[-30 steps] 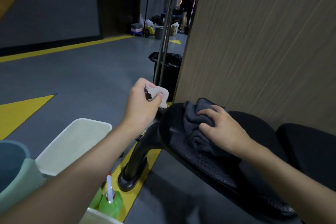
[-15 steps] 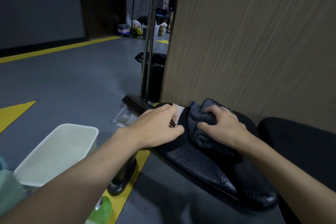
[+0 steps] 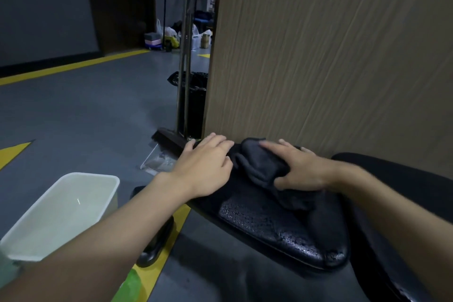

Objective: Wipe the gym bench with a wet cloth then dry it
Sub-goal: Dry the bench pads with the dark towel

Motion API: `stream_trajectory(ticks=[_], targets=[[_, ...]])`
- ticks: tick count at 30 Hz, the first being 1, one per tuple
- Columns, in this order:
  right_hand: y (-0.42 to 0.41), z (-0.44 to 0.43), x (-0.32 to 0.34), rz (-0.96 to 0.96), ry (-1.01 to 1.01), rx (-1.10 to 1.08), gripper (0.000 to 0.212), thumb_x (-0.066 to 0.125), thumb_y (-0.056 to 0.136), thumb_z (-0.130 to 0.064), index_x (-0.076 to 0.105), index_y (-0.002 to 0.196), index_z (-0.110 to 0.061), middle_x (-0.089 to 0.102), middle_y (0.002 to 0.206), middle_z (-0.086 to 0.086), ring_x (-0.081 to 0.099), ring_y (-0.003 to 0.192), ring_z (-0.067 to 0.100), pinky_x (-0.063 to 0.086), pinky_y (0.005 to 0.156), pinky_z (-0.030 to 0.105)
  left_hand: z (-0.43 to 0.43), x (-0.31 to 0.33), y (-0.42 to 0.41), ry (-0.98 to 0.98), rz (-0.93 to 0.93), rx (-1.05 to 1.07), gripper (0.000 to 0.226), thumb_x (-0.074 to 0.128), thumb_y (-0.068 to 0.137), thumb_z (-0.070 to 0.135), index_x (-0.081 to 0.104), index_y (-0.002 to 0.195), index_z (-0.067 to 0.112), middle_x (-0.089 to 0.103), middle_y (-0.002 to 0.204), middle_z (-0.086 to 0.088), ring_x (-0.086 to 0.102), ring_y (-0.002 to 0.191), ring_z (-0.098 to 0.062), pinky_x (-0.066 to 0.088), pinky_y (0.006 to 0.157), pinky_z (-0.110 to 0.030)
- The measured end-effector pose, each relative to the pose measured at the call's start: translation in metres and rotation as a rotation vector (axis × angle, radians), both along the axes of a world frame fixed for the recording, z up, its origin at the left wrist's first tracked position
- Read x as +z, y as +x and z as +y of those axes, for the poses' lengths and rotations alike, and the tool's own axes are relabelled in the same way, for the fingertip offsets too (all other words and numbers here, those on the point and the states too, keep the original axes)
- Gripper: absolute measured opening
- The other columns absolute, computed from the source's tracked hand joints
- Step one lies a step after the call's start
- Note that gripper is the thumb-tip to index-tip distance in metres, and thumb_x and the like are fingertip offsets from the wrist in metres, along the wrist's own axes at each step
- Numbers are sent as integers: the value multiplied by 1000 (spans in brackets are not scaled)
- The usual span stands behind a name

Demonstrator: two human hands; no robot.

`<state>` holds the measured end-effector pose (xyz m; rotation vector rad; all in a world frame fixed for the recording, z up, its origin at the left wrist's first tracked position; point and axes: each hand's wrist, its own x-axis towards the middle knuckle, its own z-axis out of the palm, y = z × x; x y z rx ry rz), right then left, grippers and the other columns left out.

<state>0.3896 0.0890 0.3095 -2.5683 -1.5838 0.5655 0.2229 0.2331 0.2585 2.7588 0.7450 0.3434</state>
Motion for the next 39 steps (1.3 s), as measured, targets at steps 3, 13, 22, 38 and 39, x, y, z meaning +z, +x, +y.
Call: stream_trajectory(ticks=[3,13,22,38,39], targets=[[6,-10,4,14,-16,4,79,66,74,-64,33,143,-46,29,154,-14,3,153,19,17,120,50,-2,-3,3,25,-2,0,50,30,101,27,33,151,22,25,159,8,8,151,-13,8,120,-51],[-35,-18,-37,-365,115,222,77,24,73,-80,22,144,-49,21,157,-16,17,148,17,21,113,57,6,-29,7,141,-108,14,63,21,85,29,48,141,27,40,150,12,30,142,-8,29,107,-39],[9,54,-38,-387,109,76,60,24,81,-72,35,133,-45,45,143,-5,47,128,31,37,98,56,5,-27,5,37,-68,67,50,31,101,25,30,151,27,21,160,12,8,150,-10,17,117,-53],[-75,-32,-63,-675,269,506,49,39,85,-57,49,128,-34,48,146,9,47,129,45,38,96,64,13,-15,-2,-195,-216,32,49,27,95,34,55,135,28,37,153,8,24,145,-11,26,115,-52],[-78,-31,-65,-694,266,534,50,39,86,-57,50,128,-33,47,147,11,47,129,46,37,96,65,13,-16,-4,-201,-243,46,54,25,91,35,56,134,27,38,152,6,25,145,-12,26,115,-52]])
